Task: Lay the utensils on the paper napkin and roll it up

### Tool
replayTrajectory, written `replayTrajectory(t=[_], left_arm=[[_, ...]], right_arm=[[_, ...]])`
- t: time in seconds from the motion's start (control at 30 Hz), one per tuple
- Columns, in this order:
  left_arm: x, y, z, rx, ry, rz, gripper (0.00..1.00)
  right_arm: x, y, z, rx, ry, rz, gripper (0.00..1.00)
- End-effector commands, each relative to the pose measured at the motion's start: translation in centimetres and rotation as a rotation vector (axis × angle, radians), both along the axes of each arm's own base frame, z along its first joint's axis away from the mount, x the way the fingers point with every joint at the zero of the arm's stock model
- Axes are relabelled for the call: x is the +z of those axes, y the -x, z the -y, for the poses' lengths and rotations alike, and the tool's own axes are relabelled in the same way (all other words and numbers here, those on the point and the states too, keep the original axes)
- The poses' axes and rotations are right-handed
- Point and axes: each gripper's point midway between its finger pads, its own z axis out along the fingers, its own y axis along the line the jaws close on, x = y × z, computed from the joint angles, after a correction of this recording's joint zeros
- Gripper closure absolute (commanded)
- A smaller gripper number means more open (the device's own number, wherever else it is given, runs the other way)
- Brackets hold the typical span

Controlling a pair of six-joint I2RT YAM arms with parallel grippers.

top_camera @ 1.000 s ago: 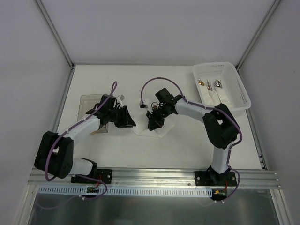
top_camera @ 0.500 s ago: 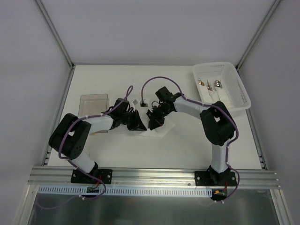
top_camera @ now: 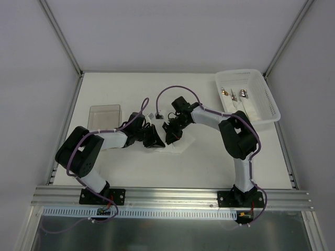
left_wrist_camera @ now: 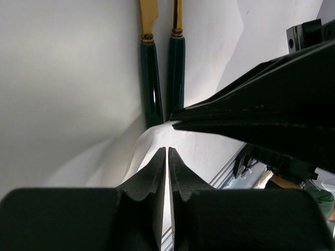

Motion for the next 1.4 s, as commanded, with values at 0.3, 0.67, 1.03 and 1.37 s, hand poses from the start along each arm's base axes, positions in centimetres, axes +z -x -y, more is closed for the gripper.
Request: replayTrajectory(t=[0.3, 0.67, 1.03, 1.37], left_arm=[[0.7, 0.4, -0.4, -0.001, -0.013, 0.044, 0.93], [-1.2, -0.6, -0.2, 0.032, -0.057, -0.011, 0.96], [-2.0, -0.5, -0.6, 0.052, -0.08, -0.03, 0.97], [-3.3, 0.0, -0.9, 0.057, -0.1, -0.075, 0.98]], right_arm=[[0.5, -0.9, -0.6, 0.011, -0.005, 0.013, 0.96], [0.3, -0.6, -0.3, 0.027, 0.001, 0.007, 0.94], [0.0, -0.5, -0.2, 0.025, 0.012, 0.002, 0.92], [1.0, -1.3, -0.3, -0.03, 0.036, 0.02, 0.73]])
